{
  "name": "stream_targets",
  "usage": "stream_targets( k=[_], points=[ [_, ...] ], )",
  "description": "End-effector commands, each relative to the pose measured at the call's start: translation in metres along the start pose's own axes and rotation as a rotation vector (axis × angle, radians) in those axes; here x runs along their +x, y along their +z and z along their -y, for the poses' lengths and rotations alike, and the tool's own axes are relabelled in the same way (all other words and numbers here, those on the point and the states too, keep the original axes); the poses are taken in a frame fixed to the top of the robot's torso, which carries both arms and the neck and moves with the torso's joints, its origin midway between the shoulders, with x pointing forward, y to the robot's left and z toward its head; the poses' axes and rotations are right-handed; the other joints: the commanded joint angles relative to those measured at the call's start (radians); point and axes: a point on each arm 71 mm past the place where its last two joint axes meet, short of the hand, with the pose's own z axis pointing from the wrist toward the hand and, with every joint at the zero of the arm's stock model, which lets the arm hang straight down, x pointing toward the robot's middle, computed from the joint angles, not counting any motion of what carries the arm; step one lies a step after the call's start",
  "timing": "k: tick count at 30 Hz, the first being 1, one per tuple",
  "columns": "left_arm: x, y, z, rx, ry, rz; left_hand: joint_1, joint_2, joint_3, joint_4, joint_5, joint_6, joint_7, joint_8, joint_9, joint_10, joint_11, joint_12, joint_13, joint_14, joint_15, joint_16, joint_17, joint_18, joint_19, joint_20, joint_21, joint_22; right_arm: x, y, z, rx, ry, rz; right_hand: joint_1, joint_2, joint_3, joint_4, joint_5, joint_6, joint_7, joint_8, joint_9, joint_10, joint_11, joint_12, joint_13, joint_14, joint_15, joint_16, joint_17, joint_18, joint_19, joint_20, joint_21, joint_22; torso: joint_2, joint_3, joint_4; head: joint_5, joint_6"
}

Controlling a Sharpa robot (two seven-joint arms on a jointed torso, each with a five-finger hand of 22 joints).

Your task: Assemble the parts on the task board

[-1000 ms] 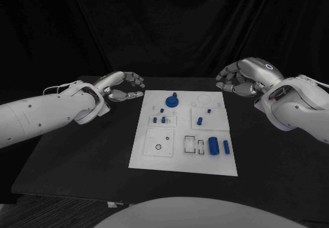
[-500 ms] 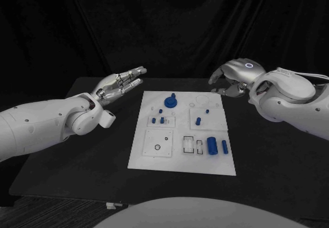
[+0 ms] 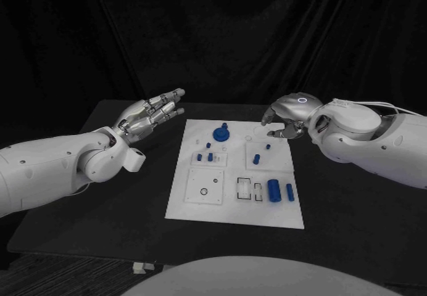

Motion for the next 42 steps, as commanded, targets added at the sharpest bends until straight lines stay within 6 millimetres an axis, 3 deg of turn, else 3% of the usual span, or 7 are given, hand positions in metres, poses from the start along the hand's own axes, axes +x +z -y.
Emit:
stream_targets(
  k=[1,5,10,12,19,31,42],
  points=[
    [0.003,-0.001,0.013,0.183,-0.047,-0.013,-0.01,0.014,-0.062,0.005,0.028,-0.042,0.01,-0.021,-0.015,-0.003,0.018,0.001,-0.009,0.0,0.008,-0.01,-0.007,-0.022,0.008,0.003,-0.005,-0.018,0.008,0.0,-0.001,-0.005,-0.009,-0.046,0.011,0.005,0.026,-0.007,0.021,-0.005,-0.002,-0.015,-0.012,-0.003,0.008,0.016,-0.014,0.055,0.001,0.021,0.083,-0.017,0.004,0.004,0.015,0.187,-0.005,-0.005,0.0028,-0.004,0.0],
    [0.005,-0.003,0.014,0.187,-0.05,-0.014,-0.013,0.016,-0.07,0.005,0.032,-0.07,0.013,-0.023,-0.017,-0.005,0.023,0.002,-0.009,0.0,0.005,-0.01,-0.007,-0.025,0.008,-0.004,-0.005,-0.026,0.017,0.0,-0.002,-0.003,0.007,-0.062,0.012,0.009,0.037,-0.01,0.041,-0.004,0.002,-0.019,-0.013,0.0,0.013,0.021,-0.018,0.055,0.005,0.023,0.084,-0.017,0.004,0.006,0.015,0.189,-0.004,-0.0038,0.0032,-0.009,0.0],
    [0.004,-0.004,0.015,0.186,-0.048,-0.01,-0.027,0.023,-0.086,0.005,0.039,-0.095,0.028,-0.023,-0.018,-0.007,0.02,0.006,-0.009,0.0,-0.02,-0.01,-0.007,-0.057,-0.017,-0.061,-0.019,-0.181,0.026,0.0,-0.004,-0.005,0.017,-0.084,0.015,0.01,0.045,-0.015,0.045,-0.003,0.003,-0.021,-0.013,0.007,0.016,0.026,-0.021,0.056,0.007,0.024,0.085,-0.017,0.006,0.008,0.017,0.19,-0.004,-0.0035,0.0015,-0.008,0.0],
    [0.003,-0.005,0.015,0.185,-0.048,-0.009,-0.026,0.026,-0.087,0.004,0.045,-0.09,0.032,-0.022,-0.017,-0.007,0.021,0.007,-0.009,0.0,-0.019,-0.01,-0.007,-0.063,-0.019,-0.066,-0.019,-0.189,0.029,0.0,-0.004,-0.005,0.019,-0.092,0.015,0.01,0.046,-0.015,0.045,-0.002,0.003,-0.021,-0.013,0.008,0.016,0.027,-0.021,0.056,0.007,0.024,0.086,-0.017,0.006,0.008,0.018,0.19,-0.003,-0.0033,0.0012,-0.007,0.0],
    [0.004,-0.006,0.015,0.177,-0.054,-0.015,-0.021,0.032,-0.087,0.004,0.051,-0.086,0.036,-0.022,-0.017,-0.011,0.028,0.005,-0.01,0.0,-0.004,-0.01,-0.007,-0.072,-0.018,-0.057,-0.018,-0.19,0.037,0.002,-0.004,-0.001,0.024,-0.108,0.017,0.004,0.083,-0.03,0.099,0.006,0.006,-0.027,-0.012,0.011,0.019,0.032,-0.04,0.055,0.01,0.022,0.083,-0.017,0.005,0.012,0.014,0.192,-0.004,-0.0037,0.0013,-0.005,0.0],
    [0.005,-0.005,0.013,0.166,-0.063,-0.026,0.003,0.04,-0.086,0.003,0.08,-0.067,0.047,-0.02,-0.015,-0.012,0.038,0.012,-0.009,0.0,0.018,-0.01,-0.007,-0.063,-0.014,-0.023,-0.017,-0.193,0.047,0.004,-0.002,0.013,0.028,-0.116,0.025,-0.003,0.112,-0.051,0.107,0.005,-0.009,-0.033,-0.013,0.005,0.023,0.031,-0.054,0.049,0.013,0.013,0.069,-0.013,-0.003,0.014,-0.004,0.189,-0.004,-0.003,0.0019,-0.011,0.0],
    [0.006,-0.003,0.012,0.152,-0.071,-0.036,0.027,0.045,-0.082,0.002,0.092,-0.058,0.053,-0.019,-0.014,-0.013,0.044,0.018,-0.009,0.005,0.035,-0.008,-0.005,-0.055,-0.012,0.002,-0.017,-0.195,0.052,0.006,0.004,0.032,0.026,-0.115,0.032,-0.006,0.134,-0.069,0.105,0.012,-0.009,-0.033,-0.011,0.003,0.025,0.033,-0.063,0.046,0.014,0.009,0.063,-0.012,-0.007,0.016,-0.012,0.187,-0.004,-0.0039,0.0014,-0.012,0.0]
  ],
)
